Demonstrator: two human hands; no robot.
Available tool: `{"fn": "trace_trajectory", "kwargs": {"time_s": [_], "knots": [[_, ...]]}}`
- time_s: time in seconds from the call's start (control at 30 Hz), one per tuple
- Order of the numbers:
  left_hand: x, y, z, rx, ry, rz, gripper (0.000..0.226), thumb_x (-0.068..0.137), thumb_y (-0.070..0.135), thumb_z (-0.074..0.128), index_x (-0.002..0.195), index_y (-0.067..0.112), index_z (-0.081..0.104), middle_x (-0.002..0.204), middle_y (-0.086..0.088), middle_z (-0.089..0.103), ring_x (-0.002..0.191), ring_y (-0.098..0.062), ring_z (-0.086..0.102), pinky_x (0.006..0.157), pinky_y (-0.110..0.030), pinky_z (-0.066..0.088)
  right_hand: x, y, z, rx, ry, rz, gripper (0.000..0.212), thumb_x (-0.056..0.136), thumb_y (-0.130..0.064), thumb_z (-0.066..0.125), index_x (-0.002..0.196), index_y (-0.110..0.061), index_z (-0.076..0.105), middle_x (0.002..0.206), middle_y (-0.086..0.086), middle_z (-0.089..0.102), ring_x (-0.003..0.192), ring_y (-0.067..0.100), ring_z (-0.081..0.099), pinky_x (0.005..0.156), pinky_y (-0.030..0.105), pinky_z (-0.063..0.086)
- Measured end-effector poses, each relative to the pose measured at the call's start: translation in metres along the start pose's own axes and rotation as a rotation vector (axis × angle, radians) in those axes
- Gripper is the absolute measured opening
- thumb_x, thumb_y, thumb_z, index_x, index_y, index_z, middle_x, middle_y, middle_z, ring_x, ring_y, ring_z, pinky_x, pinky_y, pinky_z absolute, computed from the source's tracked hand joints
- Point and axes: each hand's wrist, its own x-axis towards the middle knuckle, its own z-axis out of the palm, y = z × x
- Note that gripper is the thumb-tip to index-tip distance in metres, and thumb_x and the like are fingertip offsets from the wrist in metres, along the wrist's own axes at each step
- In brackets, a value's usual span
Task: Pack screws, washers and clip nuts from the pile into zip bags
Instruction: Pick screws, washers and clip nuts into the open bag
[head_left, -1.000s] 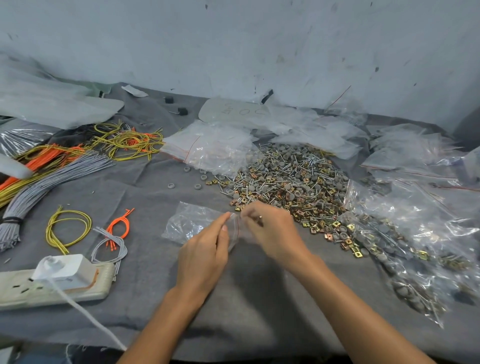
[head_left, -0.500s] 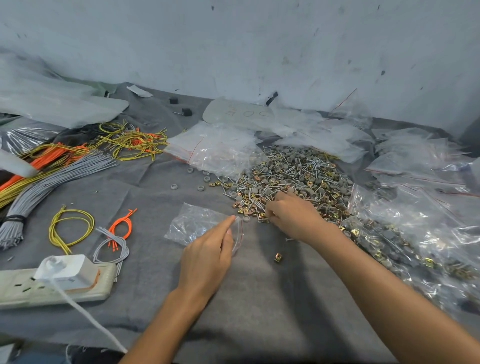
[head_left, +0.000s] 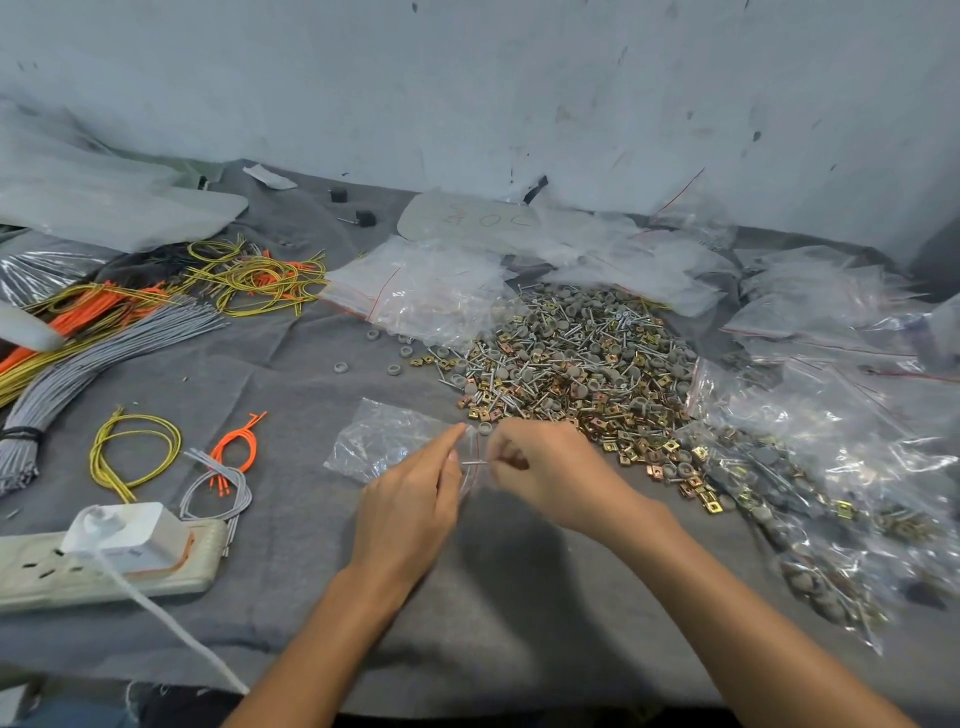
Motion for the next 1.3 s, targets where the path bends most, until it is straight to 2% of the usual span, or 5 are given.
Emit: {"fn": "trace_trajectory", "kwargs": {"time_s": [0.5, 0.7, 0.9, 1.07, 1.3], "knots": [[0.000, -0.001, 0.001, 0.024, 0.052, 0.042, 0.045, 0.096, 0.035, 0.040, 0.137, 0.034, 0.057, 0.117, 0.001, 0.073, 0.100, -0.032, 0.068, 0.075, -0.041, 0.053, 0.000, -0.011, 0.028, -0.080, 0.157, -0.133, 0.016, 0.089, -0.012, 0.062, 0.104, -0.017, 0.058, 0.100, 0.005, 0.066, 0.095, 0.030, 0.057, 0.078, 0.040, 0.045], [-0.001, -0.006, 0.002, -0.080, 0.042, 0.047, 0.019, 0.100, 0.040, 0.040, 0.119, 0.039, 0.043, 0.088, -0.001, 0.074, 0.082, -0.036, 0.067, 0.059, -0.041, 0.045, 0.003, -0.018, 0.035, -0.076, 0.214, -0.190, 0.021, 0.093, -0.018, 0.063, 0.098, -0.020, 0.043, 0.087, 0.003, 0.065, 0.080, 0.030, 0.059, 0.065, 0.041, 0.045], [0.001, -0.006, 0.005, -0.032, 0.085, 0.095, 0.024, 0.097, 0.033, 0.046, 0.121, 0.036, 0.048, 0.075, 0.002, 0.070, 0.072, -0.031, 0.066, 0.055, -0.038, 0.042, 0.013, 0.010, 0.020, 0.039, 0.382, 0.039, 0.005, 0.096, -0.018, 0.062, 0.097, -0.022, 0.060, 0.090, -0.007, 0.067, 0.083, 0.019, 0.064, 0.075, 0.041, 0.052], [0.001, -0.008, 0.007, -0.036, 0.101, 0.100, 0.029, 0.096, 0.033, 0.053, 0.125, 0.033, 0.053, 0.072, 0.001, 0.066, 0.071, -0.027, 0.066, 0.056, -0.035, 0.041, 0.033, 0.033, 0.009, -0.172, 0.145, 0.263, 0.009, 0.097, -0.029, 0.057, 0.092, -0.025, 0.064, 0.095, -0.006, 0.053, 0.092, 0.021, 0.058, 0.077, 0.038, 0.047], [0.002, -0.007, 0.006, -0.040, 0.121, 0.123, 0.036, 0.092, 0.038, 0.049, 0.127, 0.034, 0.054, 0.076, 0.004, 0.069, 0.074, -0.025, 0.066, 0.057, -0.034, 0.043, 0.045, 0.023, 0.014, -0.369, 0.091, 0.211, 0.023, 0.098, -0.031, 0.057, 0.081, -0.017, 0.047, 0.094, 0.002, 0.053, 0.090, 0.031, 0.058, 0.068, 0.036, 0.040]]}}
